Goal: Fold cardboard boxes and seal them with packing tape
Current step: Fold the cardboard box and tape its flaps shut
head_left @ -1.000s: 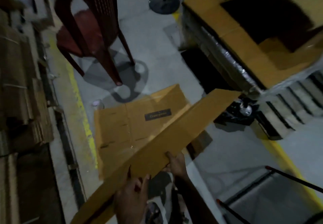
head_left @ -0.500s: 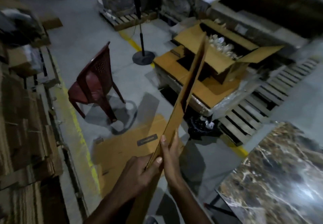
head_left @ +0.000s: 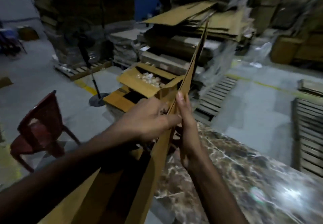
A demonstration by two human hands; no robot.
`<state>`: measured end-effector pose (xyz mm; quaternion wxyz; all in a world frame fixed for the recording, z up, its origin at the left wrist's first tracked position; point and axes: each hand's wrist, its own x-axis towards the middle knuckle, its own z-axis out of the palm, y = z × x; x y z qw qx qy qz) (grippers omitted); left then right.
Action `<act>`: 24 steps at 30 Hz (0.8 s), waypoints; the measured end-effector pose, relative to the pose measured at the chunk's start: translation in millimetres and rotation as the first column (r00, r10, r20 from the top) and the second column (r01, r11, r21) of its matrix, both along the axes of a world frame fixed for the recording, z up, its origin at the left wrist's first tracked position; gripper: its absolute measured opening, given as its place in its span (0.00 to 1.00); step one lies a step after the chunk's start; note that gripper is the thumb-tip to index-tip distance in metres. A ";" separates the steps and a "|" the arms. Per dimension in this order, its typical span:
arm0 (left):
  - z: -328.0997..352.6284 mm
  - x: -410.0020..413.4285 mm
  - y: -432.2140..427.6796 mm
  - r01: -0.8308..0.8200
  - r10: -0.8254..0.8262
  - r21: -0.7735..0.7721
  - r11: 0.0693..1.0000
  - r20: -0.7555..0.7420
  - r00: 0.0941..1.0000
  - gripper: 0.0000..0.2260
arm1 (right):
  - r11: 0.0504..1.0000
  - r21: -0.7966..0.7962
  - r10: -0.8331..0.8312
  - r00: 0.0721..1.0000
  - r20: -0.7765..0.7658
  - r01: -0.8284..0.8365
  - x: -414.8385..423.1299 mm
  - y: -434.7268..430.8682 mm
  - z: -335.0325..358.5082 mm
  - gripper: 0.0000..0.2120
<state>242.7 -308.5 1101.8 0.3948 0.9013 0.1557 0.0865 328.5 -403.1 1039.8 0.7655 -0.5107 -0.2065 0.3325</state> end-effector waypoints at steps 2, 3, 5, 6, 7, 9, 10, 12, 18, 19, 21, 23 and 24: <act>15.5 30.1 -41.8 0.084 -0.083 -0.043 0.996 0.015 0.996 0.19 | 0.998 -0.026 -0.063 0.998 0.013 0.064 28.6 -46.8 18.5 0.48; 20.8 43.9 -60.3 0.143 -0.141 -0.082 0.986 0.028 0.990 0.18 | 0.993 -0.040 -0.110 0.994 0.015 0.110 44.7 -68.7 21.8 0.50; 25.8 67.9 -95.6 0.268 -0.266 -0.186 0.945 0.033 0.963 0.11 | 0.985 -0.024 -0.173 0.985 0.020 0.174 72.8 -111.0 21.5 0.53; 24.9 79.9 -112.1 0.316 -0.322 -0.239 0.918 0.014 0.947 0.08 | 0.981 -0.017 -0.191 0.981 0.041 0.192 85.0 -130.5 18.8 0.53; 20.5 93.1 -127.5 0.344 -0.360 -0.285 0.895 -0.004 0.933 0.05 | 0.978 -0.018 -0.208 0.976 0.067 0.209 96.0 -148.9 13.5 0.51; 6.3 120.2 -159.8 0.364 -0.390 -0.337 0.868 -0.010 0.921 0.06 | 0.966 -0.031 -0.254 0.964 0.079 0.257 111.9 -181.8 -1.2 0.49; -2.5 132.8 -175.1 0.363 -0.394 -0.363 0.858 -0.013 0.919 0.06 | 0.958 -0.057 -0.278 0.958 0.076 0.282 117.7 -197.0 -8.7 0.49; -20.9 157.6 -200.4 0.352 -0.407 -0.444 0.824 -0.033 0.913 0.05 | 0.941 -0.104 -0.318 0.947 0.049 0.322 137.3 -221.8 -31.5 0.48; -52.7 216.3 -234.7 0.387 -0.567 -0.626 0.677 -0.110 0.816 0.05 | 0.866 -0.244 -0.437 0.898 0.051 0.435 158.0 -279.4 -51.6 0.51; -57.4 223.1 -236.5 0.384 -0.584 -0.653 0.653 -0.110 0.804 0.05 | 0.861 -0.248 -0.448 0.893 0.044 0.444 161.5 -283.9 -52.6 0.50; -68.4 231.5 -238.0 0.388 -0.605 -0.662 0.641 -0.124 0.787 0.12 | 0.854 -0.265 -0.458 0.889 0.020 0.447 166.0 -292.0 -57.3 0.51; -78.6 238.5 -237.8 0.403 -0.631 -0.675 0.618 -0.119 0.767 0.20 | 0.838 -0.254 -0.497 0.868 0.012 0.483 168.9 -300.0 -64.9 0.51; -83.0 242.0 -236.9 0.398 -0.639 -0.695 0.598 -0.114 0.761 0.24 | 0.826 -0.255 -0.515 0.857 0.022 0.503 169.9 -303.3 -67.8 0.51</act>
